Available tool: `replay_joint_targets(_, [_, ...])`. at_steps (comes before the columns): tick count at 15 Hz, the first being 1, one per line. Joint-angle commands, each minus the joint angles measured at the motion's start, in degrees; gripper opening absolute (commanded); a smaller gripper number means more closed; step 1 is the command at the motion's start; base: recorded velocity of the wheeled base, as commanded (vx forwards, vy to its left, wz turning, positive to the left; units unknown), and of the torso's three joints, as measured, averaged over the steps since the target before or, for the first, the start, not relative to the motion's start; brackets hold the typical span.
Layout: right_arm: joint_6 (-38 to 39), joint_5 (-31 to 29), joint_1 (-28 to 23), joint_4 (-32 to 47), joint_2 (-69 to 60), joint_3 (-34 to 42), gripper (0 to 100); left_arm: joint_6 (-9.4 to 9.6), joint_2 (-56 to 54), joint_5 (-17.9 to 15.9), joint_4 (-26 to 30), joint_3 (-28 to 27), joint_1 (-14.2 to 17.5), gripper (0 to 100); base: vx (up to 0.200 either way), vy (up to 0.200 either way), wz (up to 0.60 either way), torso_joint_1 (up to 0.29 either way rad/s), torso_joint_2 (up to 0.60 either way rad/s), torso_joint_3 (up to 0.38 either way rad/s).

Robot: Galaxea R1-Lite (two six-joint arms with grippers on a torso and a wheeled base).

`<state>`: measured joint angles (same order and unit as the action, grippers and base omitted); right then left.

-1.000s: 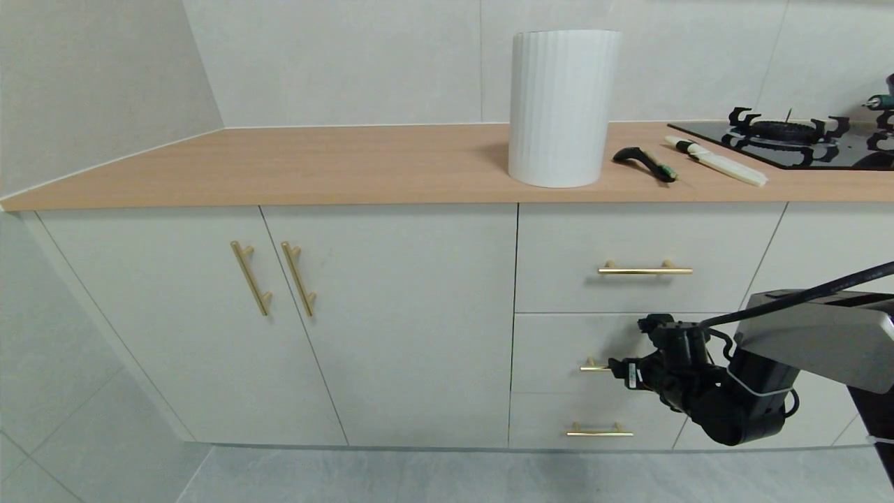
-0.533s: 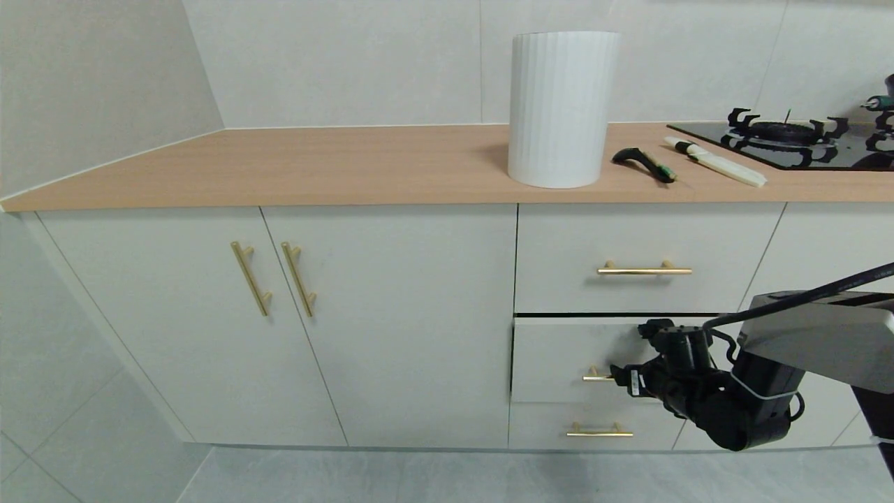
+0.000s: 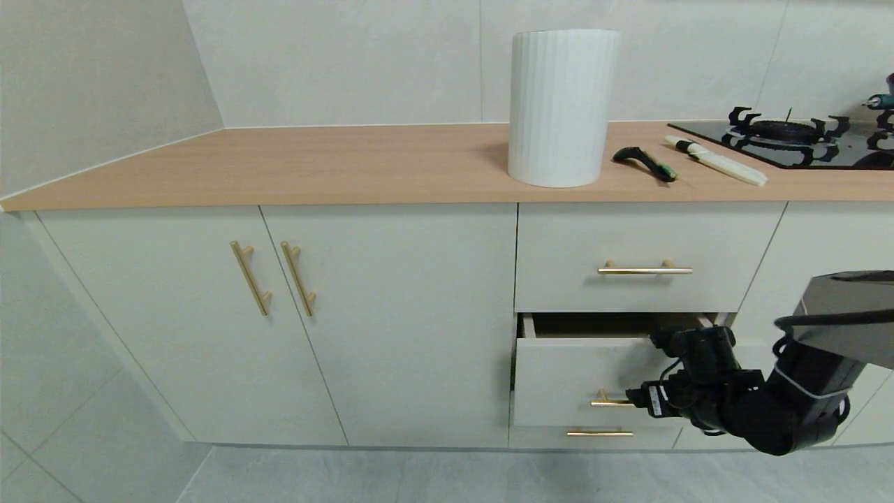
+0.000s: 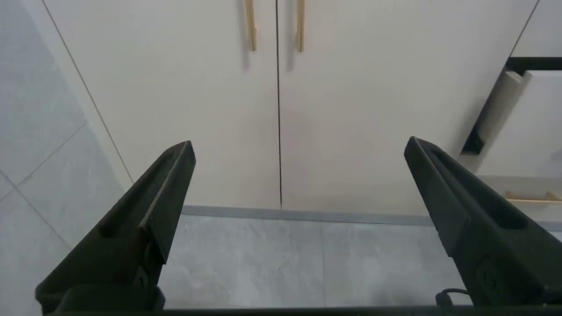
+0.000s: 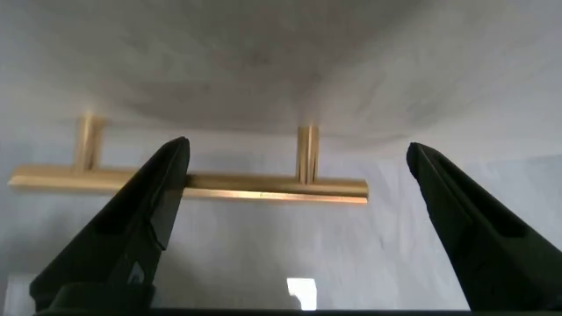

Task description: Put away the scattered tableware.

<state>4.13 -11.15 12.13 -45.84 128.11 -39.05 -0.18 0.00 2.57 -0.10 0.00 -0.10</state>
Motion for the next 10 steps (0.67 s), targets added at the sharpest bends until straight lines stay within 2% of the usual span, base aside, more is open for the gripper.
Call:
replay_joint_targets(1, [0.1, 0.8, 1.0, 5.8, -11.3, 1.4, 100, 0.01, 0.0, 0.1, 0.0, 0.0, 0.0, 100, 0.0, 0.0, 0.0, 0.0, 0.0, 0.0])
replay_joint_targets(4, [0.2, 6.7, 1.9, 19.5, -27.1, 0.6, 100, -0.08, 0.0, 0.0, 0.0, 0.0, 0.0, 100, 0.0, 0.0, 0.0, 0.0, 0.0, 0.0])
replay_joint_targets(6, [0.5, 7.5, 3.3, 21.7, -31.2, -0.2, 100, -0.08, 0.0, 0.1, 0.0, 0.0, 0.0, 100, 0.0, 0.0, 0.0, 0.0, 0.0, 0.0])
replay_joint_targets(8, [1.8, 7.2, 4.1, 20.5, -30.9, -0.6, 100, -0.08, 0.0, 0.1, 0.0, 0.0, 0.0, 100, 0.0, 0.0, 0.0, 0.0, 0.0, 0.0])
replay_joint_targets(10, [2.1, 6.5, 4.6, 15.4, -25.9, -0.4, 100, 0.01, 0.0, 0.1, 0.0, 0.0, 0.0, 100, 0.0, 0.0, 0.0, 0.0, 0.0, 0.0])
